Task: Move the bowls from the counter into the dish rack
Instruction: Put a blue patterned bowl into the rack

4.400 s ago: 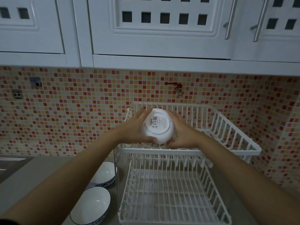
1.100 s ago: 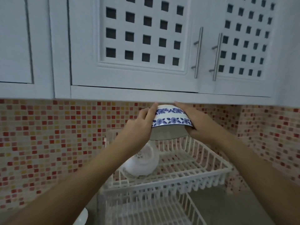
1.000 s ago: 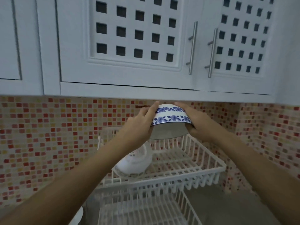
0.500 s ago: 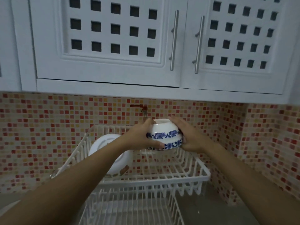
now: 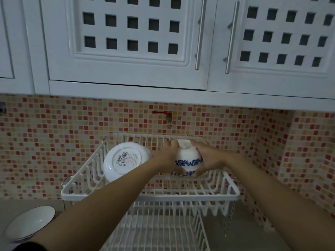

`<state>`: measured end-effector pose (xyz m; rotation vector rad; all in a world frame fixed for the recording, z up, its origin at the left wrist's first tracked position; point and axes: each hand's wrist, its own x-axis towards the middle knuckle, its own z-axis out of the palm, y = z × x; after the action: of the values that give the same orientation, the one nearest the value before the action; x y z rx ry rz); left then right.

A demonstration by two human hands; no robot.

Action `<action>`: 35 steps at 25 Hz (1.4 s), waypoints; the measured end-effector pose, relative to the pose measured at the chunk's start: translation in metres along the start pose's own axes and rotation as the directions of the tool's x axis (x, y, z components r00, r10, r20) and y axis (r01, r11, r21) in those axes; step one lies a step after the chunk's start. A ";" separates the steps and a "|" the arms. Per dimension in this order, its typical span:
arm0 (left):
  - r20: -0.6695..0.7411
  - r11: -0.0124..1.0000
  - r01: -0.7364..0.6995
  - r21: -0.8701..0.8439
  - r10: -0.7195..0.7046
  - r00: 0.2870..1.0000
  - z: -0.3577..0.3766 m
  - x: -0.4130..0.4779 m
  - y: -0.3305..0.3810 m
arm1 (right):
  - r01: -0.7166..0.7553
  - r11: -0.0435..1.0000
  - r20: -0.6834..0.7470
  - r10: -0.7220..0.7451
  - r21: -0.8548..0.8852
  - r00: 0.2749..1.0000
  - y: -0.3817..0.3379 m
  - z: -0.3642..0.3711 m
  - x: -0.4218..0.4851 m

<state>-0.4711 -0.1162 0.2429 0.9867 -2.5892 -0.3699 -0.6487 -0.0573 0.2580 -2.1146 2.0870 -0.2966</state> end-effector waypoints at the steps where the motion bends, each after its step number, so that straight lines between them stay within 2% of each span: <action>1: 0.008 0.999 0.025 0.022 -0.025 1.000 0.005 0.001 0.000 | -0.011 1.000 0.022 0.011 -0.018 1.000 0.000 0.002 0.002; 7: 0.019 0.987 0.069 0.143 -0.072 0.997 0.019 0.002 0.004 | -0.044 0.983 0.036 0.052 -0.181 0.998 -0.003 0.014 0.006; 19: 0.180 0.969 0.170 0.179 -0.202 0.963 0.016 -0.004 0.010 | -0.043 0.961 0.092 0.071 -0.274 0.993 -0.013 0.016 0.000; 22: 0.245 0.960 0.141 0.240 -0.201 0.949 0.000 -0.010 0.014 | -0.058 0.958 0.102 0.090 -0.281 0.991 -0.019 0.008 -0.002; 25: 0.145 0.981 0.110 0.158 -0.133 0.980 -0.030 -0.022 0.012 | -0.071 0.955 0.058 0.091 -0.289 0.994 -0.032 -0.002 -0.002; 28: -0.031 0.992 0.116 0.045 -0.114 0.993 -0.068 -0.042 -0.009 | -0.063 0.962 -0.105 0.037 -0.264 0.994 -0.070 -0.013 0.000; 31: -0.168 0.987 0.158 0.000 -0.156 0.973 -0.109 -0.070 -0.055 | -0.005 0.974 -0.294 -0.064 -0.227 0.954 -0.139 -0.013 0.011; 35: -0.214 0.962 0.267 0.063 -0.248 0.945 -0.156 -0.118 -0.136 | 0.075 0.973 -0.348 -0.149 -0.217 0.926 -0.249 0.014 0.039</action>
<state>-0.2454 -0.1527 0.3093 1.3291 -2.3147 -0.2020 -0.4037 -0.0920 0.3076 -2.4646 2.2766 -0.5524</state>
